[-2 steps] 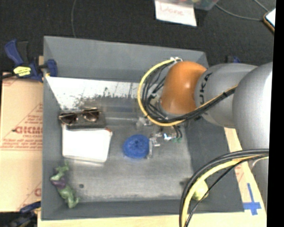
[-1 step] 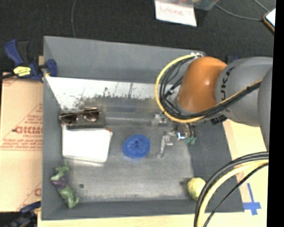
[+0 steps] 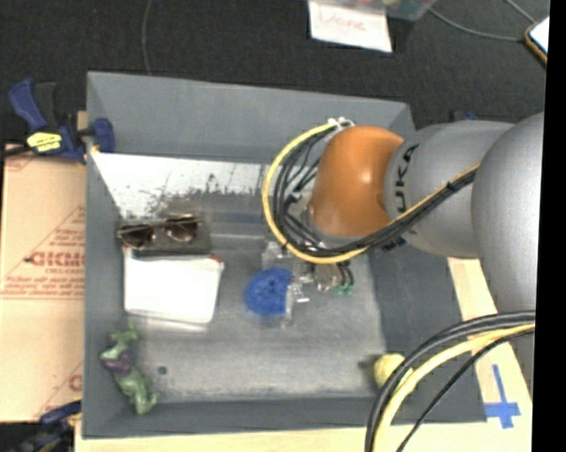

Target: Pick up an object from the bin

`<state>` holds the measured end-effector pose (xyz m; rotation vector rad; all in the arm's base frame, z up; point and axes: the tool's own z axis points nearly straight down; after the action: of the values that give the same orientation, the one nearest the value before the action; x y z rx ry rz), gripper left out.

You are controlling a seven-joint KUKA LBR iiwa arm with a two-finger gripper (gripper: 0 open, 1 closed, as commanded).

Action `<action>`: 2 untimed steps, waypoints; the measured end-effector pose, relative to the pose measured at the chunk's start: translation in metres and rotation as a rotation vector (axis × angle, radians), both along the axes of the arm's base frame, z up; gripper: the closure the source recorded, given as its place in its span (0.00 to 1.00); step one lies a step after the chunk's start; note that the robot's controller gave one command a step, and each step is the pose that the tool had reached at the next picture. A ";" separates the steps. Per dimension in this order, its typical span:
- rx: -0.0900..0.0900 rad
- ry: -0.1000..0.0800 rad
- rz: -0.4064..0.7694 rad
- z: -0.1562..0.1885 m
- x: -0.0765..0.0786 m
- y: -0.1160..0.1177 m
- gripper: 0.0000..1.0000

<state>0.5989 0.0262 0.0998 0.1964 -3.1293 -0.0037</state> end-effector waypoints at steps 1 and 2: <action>-0.007 -0.017 -0.093 -0.029 -0.010 0.012 0.00; -0.003 -0.011 -0.061 -0.029 -0.010 0.008 1.00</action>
Offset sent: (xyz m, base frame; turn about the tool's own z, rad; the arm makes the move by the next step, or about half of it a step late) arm -0.0116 0.0093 -0.0298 0.0580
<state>0.5888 0.0345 0.0708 0.1017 -3.1449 0.0013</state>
